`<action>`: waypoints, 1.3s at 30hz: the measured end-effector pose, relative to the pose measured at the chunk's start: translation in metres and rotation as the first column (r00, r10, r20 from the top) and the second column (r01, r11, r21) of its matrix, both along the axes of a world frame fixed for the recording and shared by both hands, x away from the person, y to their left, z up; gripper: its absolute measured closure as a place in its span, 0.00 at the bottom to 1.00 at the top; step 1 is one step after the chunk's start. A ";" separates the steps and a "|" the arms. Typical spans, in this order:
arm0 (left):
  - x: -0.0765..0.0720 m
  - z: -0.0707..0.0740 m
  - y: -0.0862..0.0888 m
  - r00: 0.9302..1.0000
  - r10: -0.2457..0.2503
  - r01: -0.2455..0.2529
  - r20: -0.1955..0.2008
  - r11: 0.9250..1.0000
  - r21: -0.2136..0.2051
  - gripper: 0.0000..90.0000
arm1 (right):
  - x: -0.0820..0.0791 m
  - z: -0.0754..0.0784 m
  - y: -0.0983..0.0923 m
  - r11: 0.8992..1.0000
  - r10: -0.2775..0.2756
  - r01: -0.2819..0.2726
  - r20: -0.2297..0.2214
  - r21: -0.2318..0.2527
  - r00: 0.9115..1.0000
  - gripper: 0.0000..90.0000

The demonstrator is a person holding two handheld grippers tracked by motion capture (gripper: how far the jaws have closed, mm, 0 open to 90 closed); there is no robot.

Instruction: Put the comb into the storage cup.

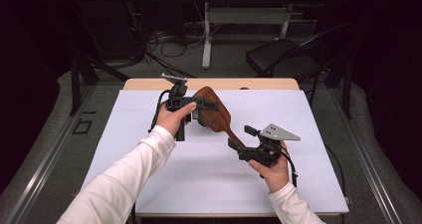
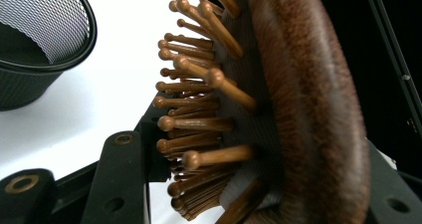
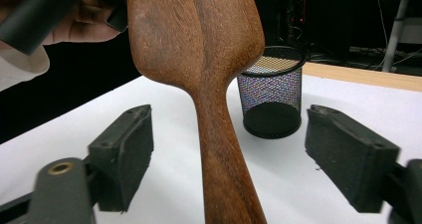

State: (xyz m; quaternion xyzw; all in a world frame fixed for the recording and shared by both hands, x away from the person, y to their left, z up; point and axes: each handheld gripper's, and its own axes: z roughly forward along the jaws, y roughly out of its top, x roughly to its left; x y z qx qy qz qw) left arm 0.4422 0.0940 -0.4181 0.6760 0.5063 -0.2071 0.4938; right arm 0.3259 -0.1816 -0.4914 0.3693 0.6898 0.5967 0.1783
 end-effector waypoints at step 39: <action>0.009 0.024 0.019 0.998 0.046 -0.045 0.035 0.999 -0.010 0.54 | -0.001 0.012 -0.012 0.998 -0.050 0.050 -0.022 0.025 0.999 0.00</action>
